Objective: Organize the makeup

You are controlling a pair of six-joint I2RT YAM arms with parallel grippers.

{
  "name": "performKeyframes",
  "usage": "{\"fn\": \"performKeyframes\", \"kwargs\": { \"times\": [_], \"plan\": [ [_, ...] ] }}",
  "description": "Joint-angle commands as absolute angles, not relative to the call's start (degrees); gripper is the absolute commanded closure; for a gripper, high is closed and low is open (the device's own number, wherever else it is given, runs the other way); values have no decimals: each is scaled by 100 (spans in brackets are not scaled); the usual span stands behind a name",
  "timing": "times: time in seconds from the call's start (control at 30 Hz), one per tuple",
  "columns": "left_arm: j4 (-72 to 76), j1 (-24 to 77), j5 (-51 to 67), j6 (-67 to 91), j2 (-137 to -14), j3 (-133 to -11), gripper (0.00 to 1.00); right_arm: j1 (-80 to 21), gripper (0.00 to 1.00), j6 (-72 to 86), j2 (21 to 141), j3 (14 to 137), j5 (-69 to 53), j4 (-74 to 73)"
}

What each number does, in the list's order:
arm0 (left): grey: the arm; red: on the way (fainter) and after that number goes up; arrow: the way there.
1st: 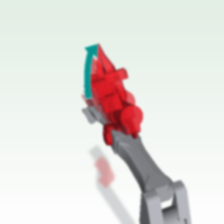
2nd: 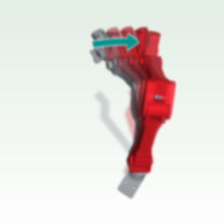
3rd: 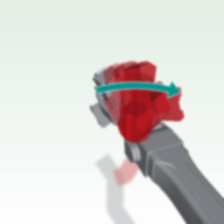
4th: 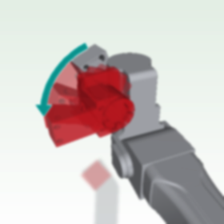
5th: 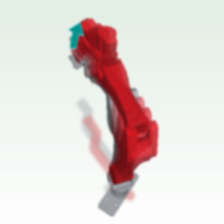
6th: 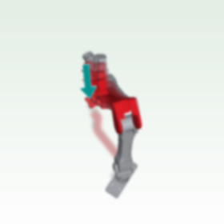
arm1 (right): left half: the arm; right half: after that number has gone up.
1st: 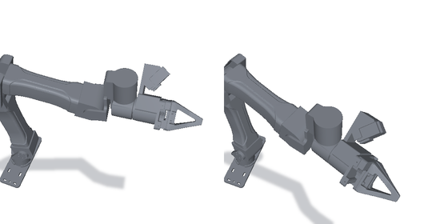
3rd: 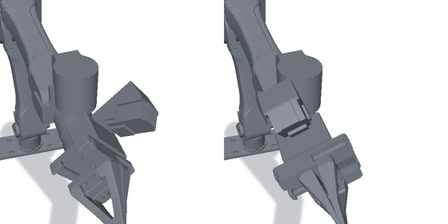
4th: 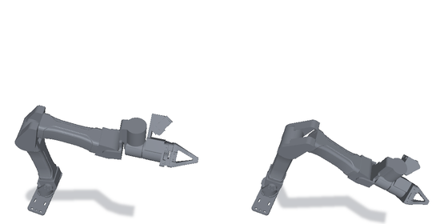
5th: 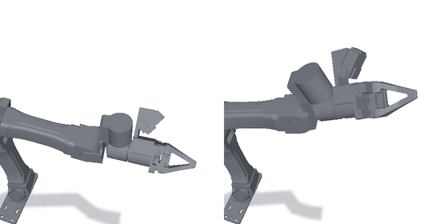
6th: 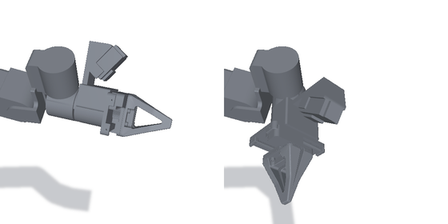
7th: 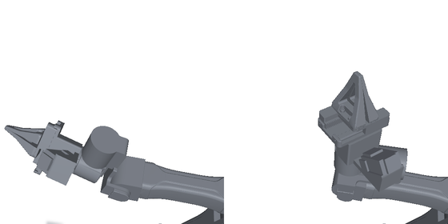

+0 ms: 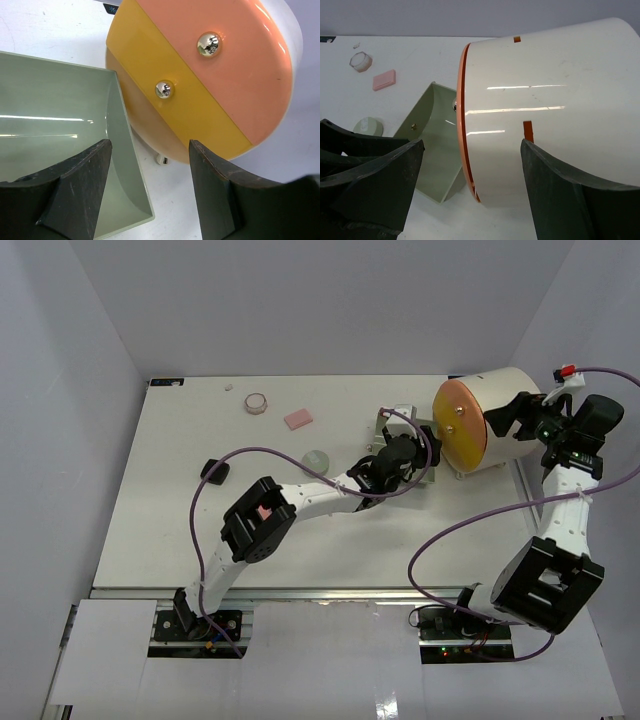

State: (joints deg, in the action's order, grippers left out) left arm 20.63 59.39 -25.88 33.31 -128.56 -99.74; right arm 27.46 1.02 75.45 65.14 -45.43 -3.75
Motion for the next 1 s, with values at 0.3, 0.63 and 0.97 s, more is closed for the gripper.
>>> {"fn": "performKeyframes", "kwargs": {
  "times": [0.3,0.63,0.97],
  "plan": [
    [1608,5035,-1145,2839,-10980,-8713,22,2874,14,-1567,6984,7338,-4808,-1870],
    [-786,3827,986,2340,-11641,-10010,22,2874,12,-1822,7421,7749,-4756,-2338],
    [-381,3727,1101,2351,-11947,-10041,20,2874,10,-948,8553,8861,-4689,-2009]
  ]
}}
